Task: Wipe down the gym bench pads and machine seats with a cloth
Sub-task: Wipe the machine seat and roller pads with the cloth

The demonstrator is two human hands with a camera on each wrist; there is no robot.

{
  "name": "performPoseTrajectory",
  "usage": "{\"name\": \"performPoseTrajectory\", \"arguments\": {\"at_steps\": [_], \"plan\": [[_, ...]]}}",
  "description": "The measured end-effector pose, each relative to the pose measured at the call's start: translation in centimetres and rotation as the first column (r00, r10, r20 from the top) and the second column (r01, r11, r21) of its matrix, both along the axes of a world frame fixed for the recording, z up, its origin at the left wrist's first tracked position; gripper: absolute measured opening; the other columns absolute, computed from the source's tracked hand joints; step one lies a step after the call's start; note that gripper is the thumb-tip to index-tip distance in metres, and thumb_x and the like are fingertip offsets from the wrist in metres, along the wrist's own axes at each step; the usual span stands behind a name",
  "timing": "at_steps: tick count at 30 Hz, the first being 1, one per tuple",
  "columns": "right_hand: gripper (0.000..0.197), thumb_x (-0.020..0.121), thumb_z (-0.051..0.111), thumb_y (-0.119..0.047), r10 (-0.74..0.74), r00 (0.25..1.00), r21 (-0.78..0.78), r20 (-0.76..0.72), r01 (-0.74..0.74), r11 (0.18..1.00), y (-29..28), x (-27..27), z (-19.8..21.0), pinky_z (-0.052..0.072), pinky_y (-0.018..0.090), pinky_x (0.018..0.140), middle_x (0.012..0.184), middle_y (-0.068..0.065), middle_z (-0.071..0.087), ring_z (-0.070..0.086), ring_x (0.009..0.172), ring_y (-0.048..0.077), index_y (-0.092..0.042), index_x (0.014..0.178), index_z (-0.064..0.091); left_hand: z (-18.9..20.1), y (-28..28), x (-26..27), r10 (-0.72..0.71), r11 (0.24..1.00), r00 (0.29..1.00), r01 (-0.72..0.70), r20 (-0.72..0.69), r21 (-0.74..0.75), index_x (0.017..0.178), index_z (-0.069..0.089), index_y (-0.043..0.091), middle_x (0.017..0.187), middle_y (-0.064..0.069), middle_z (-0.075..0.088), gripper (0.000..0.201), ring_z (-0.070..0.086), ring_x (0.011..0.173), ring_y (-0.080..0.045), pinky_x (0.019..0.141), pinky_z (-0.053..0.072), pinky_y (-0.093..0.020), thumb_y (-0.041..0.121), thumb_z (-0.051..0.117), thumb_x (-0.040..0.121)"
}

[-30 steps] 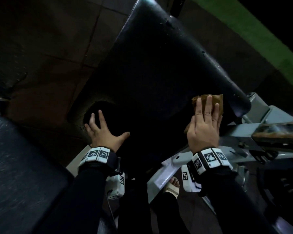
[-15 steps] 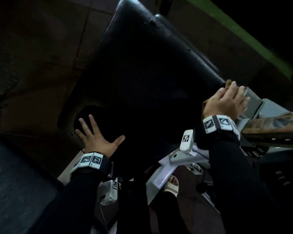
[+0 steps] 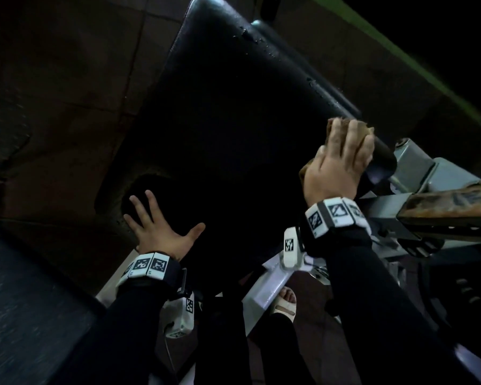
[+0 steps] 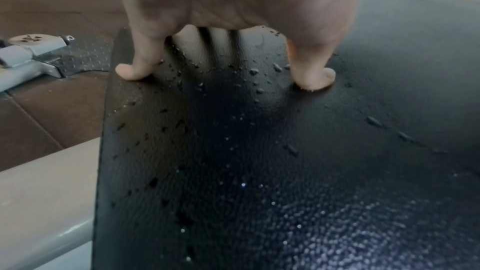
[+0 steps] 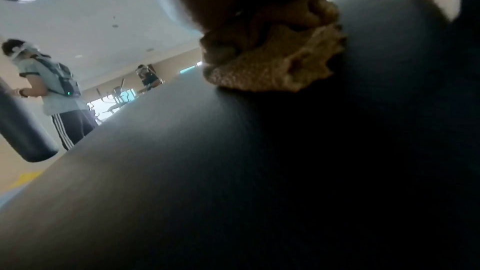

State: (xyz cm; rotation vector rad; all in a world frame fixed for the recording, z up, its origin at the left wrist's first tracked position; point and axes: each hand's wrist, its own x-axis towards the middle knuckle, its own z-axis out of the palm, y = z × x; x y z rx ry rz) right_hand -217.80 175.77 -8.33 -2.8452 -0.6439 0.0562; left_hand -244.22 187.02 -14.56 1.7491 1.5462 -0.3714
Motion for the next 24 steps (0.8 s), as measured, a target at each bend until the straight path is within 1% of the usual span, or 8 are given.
{"name": "performPoseTrajectory", "arguments": {"at_steps": [2, 5, 9, 11, 13, 15, 20, 24], "plan": [[0.054, 0.097, 0.028, -0.028, -0.039, 0.999, 0.02, -0.02, 0.04, 0.999, -1.5, -1.0, -0.4, -0.001, 0.044, 0.117, 0.158, 0.0, 0.002, -0.004, 0.144, 0.032, -0.025, 0.149, 0.014, 0.1, 0.0, 0.0, -0.001, 1.0, 1.0, 0.001, 0.003, 0.01, 0.144, -0.025, 0.036, 0.153, 0.005, -0.032, 0.135, -0.019, 0.142, -0.037, 0.109, 0.019, -0.063, 0.082, 0.057, 0.047], [0.054, 0.097, 0.029, -0.027, -0.212, 0.977, 0.036, 0.011, 0.212, 0.977, -2.2, -0.1, -0.2, 0.003, 0.045, 0.115, 0.158, 0.005, 0.007, 0.001, 0.143, 0.036, -0.019, 0.149, 0.018, 0.1, 0.0, 0.0, -0.001, 1.0, 1.0, 0.001, 0.003, 0.02, 0.146, -0.021, 0.034, 0.155, 0.003, -0.029, 0.137, -0.017, 0.143, -0.038, 0.11, 0.018, -0.06, 0.085, 0.05, 0.041], [0.048, 0.098, 0.027, -0.033, -0.416, 0.907, 0.012, -0.067, 0.418, 0.908, -0.2, 3.8, 0.9, 0.004, 0.05, 0.115, 0.156, 0.002, 0.018, 0.002, 0.143, 0.039, -0.022, 0.145, 0.029, -0.1, 0.0, 0.1, -0.001, 1.0, 1.0, 0.002, -0.024, 0.025, 0.145, -0.023, 0.034, 0.154, 0.003, -0.03, 0.135, -0.017, 0.143, -0.037, 0.11, 0.019, -0.059, 0.08, 0.06, 0.05], [0.045, 0.098, 0.028, -0.033, -0.461, 0.884, -0.01, -0.078, 0.462, 0.887, 1.2, 5.2, 1.4, 0.004, 0.05, 0.115, 0.152, 0.001, 0.027, 0.007, 0.142, 0.038, -0.021, 0.14, 0.038, -0.2, 0.0, 0.1, 0.003, 1.0, 1.0, -0.002, -0.028, 0.03, 0.145, -0.023, 0.035, 0.154, 0.005, -0.03, 0.133, -0.018, 0.143, -0.037, 0.11, 0.021, -0.059, 0.075, 0.066, 0.055], [0.043, 0.098, 0.028, -0.031, -0.433, 0.898, -0.027, -0.079, 0.432, 0.901, 2.5, 5.6, 1.8, 0.004, 0.049, 0.115, 0.15, 0.001, 0.033, 0.01, 0.142, 0.037, -0.019, 0.137, 0.043, -0.1, 0.0, 0.1, 0.004, 1.0, 1.0, -0.003, -0.026, 0.027, 0.145, -0.023, 0.035, 0.154, 0.005, -0.031, 0.132, -0.019, 0.143, -0.037, 0.11, 0.02, -0.06, 0.073, 0.068, 0.057], [0.044, 0.098, 0.028, -0.031, -0.343, 0.936, -0.028, -0.078, 0.342, 0.939, 3.4, 5.2, 1.9, 0.004, 0.048, 0.116, 0.151, 0.001, 0.031, 0.011, 0.142, 0.036, -0.021, 0.139, 0.04, -0.1, 0.0, 0.2, 0.004, 1.0, 1.0, -0.004, -0.023, 0.023, 0.145, -0.023, 0.034, 0.154, 0.004, -0.031, 0.132, -0.019, 0.142, -0.037, 0.111, 0.018, -0.059, 0.072, 0.068, 0.058], [0.053, 0.099, 0.026, -0.029, -0.055, 0.997, -0.048, -0.046, 0.053, 0.997, 1.7, 1.1, 1.0, 0.0, 0.047, 0.117, 0.158, 0.001, 0.005, -0.003, 0.144, 0.035, -0.023, 0.15, 0.013, 0.1, 0.0, 0.2, 0.016, 1.0, 1.0, -0.016, -0.012, 0.022, 0.146, -0.021, 0.035, 0.154, 0.005, -0.03, 0.131, -0.019, 0.143, -0.037, 0.111, 0.019, -0.058, 0.072, 0.068, 0.057], [0.055, 0.097, 0.027, -0.027, -0.101, 0.993, -0.021, -0.058, 0.1, 0.995, -1.5, 0.6, 0.5, 0.001, 0.048, 0.115, 0.158, -0.001, 0.0, -0.005, 0.144, 0.033, -0.024, 0.15, 0.01, 0.1, 0.0, 0.2, 0.029, 0.999, 1.0, -0.029, 0.0, 0.016, 0.147, -0.019, 0.035, 0.155, 0.006, -0.029, 0.133, -0.019, 0.143, -0.036, 0.111, 0.019, -0.058, 0.073, 0.068, 0.054]]}}
